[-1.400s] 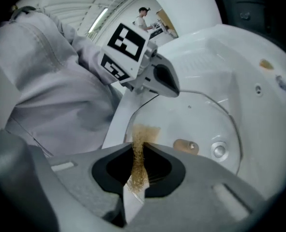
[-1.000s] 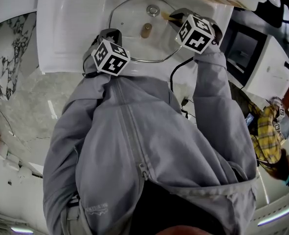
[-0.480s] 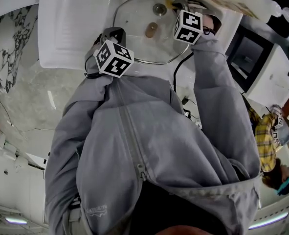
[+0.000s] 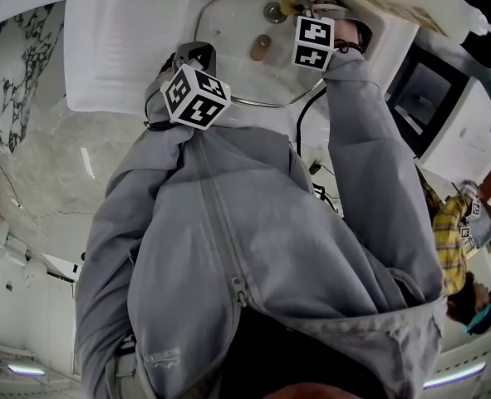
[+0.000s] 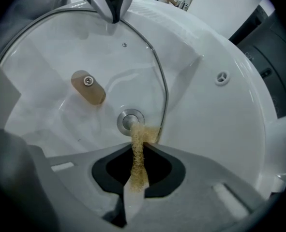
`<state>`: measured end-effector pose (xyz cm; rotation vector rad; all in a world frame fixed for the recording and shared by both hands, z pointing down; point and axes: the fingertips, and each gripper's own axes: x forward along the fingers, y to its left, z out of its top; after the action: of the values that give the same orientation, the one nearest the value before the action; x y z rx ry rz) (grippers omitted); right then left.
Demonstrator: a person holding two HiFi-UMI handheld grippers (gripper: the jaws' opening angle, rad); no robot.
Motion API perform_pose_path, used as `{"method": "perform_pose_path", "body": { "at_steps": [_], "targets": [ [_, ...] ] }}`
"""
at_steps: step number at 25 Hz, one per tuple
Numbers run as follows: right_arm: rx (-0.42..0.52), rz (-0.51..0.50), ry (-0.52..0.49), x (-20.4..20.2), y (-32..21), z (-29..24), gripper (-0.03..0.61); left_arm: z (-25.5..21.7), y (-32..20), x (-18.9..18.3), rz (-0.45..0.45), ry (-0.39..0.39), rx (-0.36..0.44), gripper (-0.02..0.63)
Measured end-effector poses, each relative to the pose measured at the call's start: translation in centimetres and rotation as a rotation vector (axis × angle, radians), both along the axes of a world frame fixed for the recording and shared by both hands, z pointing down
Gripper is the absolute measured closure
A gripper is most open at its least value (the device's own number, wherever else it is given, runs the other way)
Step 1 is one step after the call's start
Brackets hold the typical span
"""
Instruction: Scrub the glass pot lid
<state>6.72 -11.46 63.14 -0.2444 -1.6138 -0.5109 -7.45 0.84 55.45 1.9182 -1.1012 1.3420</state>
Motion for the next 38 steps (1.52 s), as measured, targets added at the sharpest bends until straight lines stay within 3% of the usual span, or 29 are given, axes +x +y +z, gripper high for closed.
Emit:
{"method": "perform_pose_path", "body": {
  "at_steps": [25,38],
  "targets": [
    [-0.126,0.147,0.172,6.0,7.4,-2.6,0.543,-0.2,-0.6,1.1,0.041,0.012,0.037,0.607],
    [-0.194,0.217,0.167,5.5,12.5,-5.9,0.543,-0.5,-0.7,1.7,0.09,0.02,0.055,0.607]
  ]
}}
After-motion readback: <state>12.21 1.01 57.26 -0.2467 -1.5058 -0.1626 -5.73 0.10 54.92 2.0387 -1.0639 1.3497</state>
